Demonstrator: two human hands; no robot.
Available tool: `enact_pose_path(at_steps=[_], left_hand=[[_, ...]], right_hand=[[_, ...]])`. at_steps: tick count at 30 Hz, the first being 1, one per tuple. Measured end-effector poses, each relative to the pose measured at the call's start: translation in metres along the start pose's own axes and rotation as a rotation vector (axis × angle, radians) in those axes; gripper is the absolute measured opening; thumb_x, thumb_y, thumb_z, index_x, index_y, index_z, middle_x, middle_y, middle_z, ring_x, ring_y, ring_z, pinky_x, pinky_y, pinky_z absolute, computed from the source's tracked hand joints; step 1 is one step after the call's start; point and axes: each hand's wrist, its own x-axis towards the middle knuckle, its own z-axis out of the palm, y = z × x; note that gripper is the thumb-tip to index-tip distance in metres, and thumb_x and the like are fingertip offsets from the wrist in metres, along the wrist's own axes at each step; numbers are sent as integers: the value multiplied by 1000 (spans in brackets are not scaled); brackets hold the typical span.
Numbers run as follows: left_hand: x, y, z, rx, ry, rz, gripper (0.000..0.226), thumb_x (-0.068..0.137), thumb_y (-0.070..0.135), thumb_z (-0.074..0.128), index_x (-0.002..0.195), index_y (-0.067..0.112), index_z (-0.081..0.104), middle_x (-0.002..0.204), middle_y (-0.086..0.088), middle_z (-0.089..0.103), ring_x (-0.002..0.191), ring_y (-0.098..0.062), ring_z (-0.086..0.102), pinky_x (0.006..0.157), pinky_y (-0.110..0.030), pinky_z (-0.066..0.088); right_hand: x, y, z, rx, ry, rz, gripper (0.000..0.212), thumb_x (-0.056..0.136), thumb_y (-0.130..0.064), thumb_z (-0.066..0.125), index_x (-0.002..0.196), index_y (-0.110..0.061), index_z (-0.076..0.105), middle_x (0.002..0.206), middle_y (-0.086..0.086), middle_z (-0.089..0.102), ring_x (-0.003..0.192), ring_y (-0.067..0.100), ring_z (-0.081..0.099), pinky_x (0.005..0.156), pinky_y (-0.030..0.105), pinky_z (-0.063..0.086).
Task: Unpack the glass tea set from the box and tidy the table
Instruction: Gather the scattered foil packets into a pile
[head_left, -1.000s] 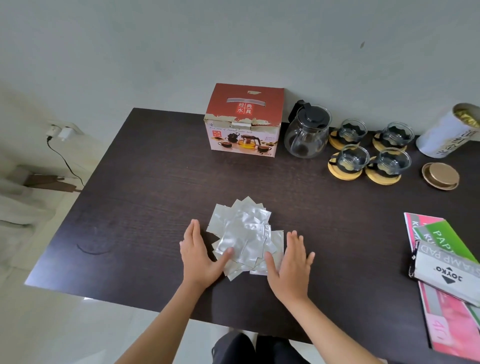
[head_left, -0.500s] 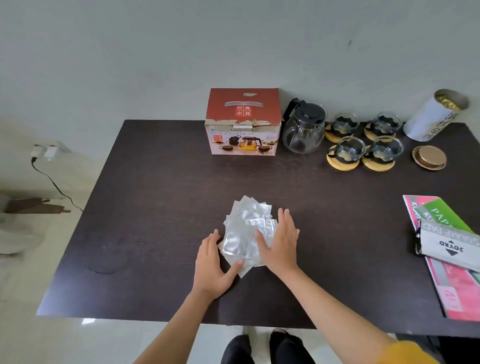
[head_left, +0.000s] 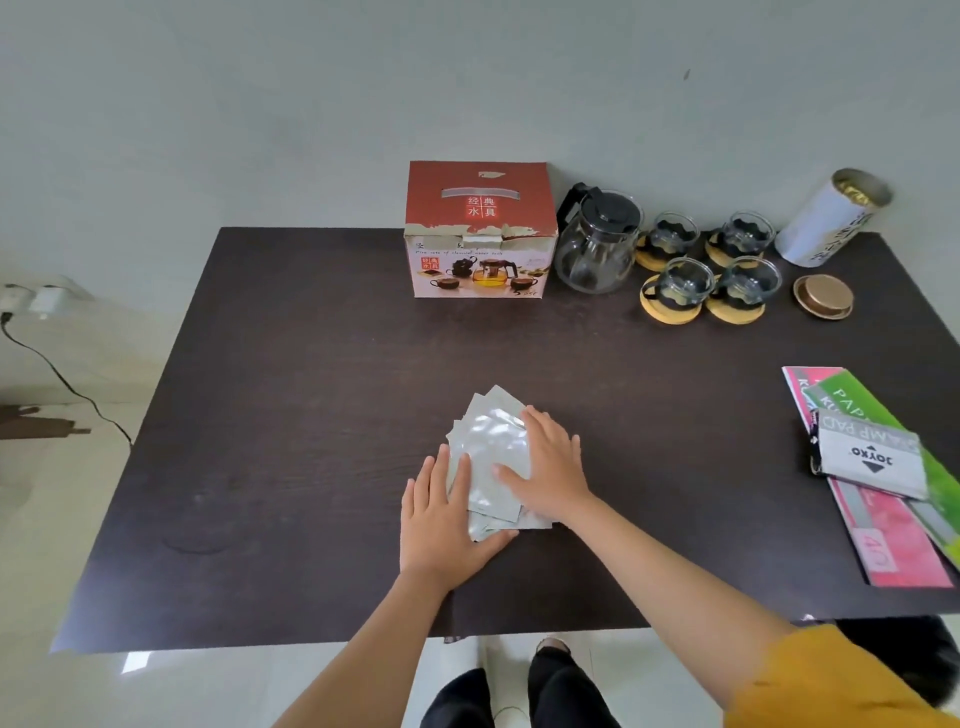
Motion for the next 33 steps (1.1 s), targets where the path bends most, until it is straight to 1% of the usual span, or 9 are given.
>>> enact_pose_path(at_steps=[3, 7, 10, 13, 17, 21, 24, 29, 33], left_hand=[[1, -1, 0, 7, 5, 22, 121, 58, 97, 32, 149, 18, 23, 157, -10, 18, 142, -33, 22, 112, -51, 22], [0, -2, -1, 37, -7, 56, 128, 54, 100, 27, 152, 18, 12, 159, -10, 6, 145, -32, 8, 114, -49, 10], [0, -2, -1, 42, 14, 56, 113, 67, 94, 22, 152, 20, 10, 159, -8, 3, 146, -31, 7, 114, -48, 7], [1, -2, 1, 49, 27, 53, 90, 83, 78, 17, 150, 18, 19, 158, -10, 14, 143, -33, 18, 112, -50, 17], [2, -6, 6, 50, 40, 63, 72, 93, 59, 17, 147, 13, 29, 153, -15, 27, 137, -37, 33, 106, -54, 33], [3, -8, 8, 63, 39, 69, 72, 88, 56, 32, 144, 11, 34, 150, -16, 33, 135, -37, 36, 104, -53, 34], [2, -8, 8, 59, 44, 79, 74, 86, 56, 36, 145, 12, 32, 151, -16, 31, 136, -37, 34, 105, -53, 32], [3, -9, 9, 54, 42, 88, 76, 85, 58, 38, 146, 14, 30, 153, -15, 27, 138, -37, 31, 107, -52, 31], [3, -10, 9, 32, 38, 75, 81, 82, 61, 38, 146, 14, 28, 153, -13, 27, 138, -35, 31, 108, -50, 29]], right_hand=[[-13, -5, -3, 58, 48, 29, 90, 73, -49, 72, 144, -19, 25, 146, -1, 29, 133, 21, 28, 109, 36, 29], [-7, -17, -12, 126, -21, 179, 112, 60, -43, 86, 146, -15, 19, 141, 3, 25, 131, 23, 28, 102, 35, 37], [-2, -23, -14, 218, -54, 277, 98, 56, -32, 91, 133, -12, 33, 126, 2, 37, 121, 21, 42, 89, 29, 44], [-1, -26, -11, 267, -72, 363, 81, 57, -26, 91, 120, -11, 42, 115, -1, 50, 106, 19, 53, 78, 27, 47], [-2, -32, -3, 150, -49, 419, 70, 55, -39, 89, 113, -19, 55, 117, -1, 50, 112, 21, 50, 85, 34, 50], [-8, -41, -2, 13, 26, 422, 69, 62, -38, 87, 115, -20, 47, 122, 4, 36, 108, 22, 47, 79, 32, 49], [-8, -44, -1, 63, 26, 454, 76, 63, -30, 88, 122, -15, 42, 123, 6, 46, 107, 24, 56, 76, 31, 51], [-10, -43, -8, 4, -32, 478, 65, 61, -44, 86, 110, -18, 54, 109, 0, 64, 103, 22, 61, 84, 35, 51], [-15, -39, -3, 98, -24, 388, 48, 65, -34, 85, 100, -20, 56, 98, -4, 61, 90, 15, 61, 71, 27, 49]])
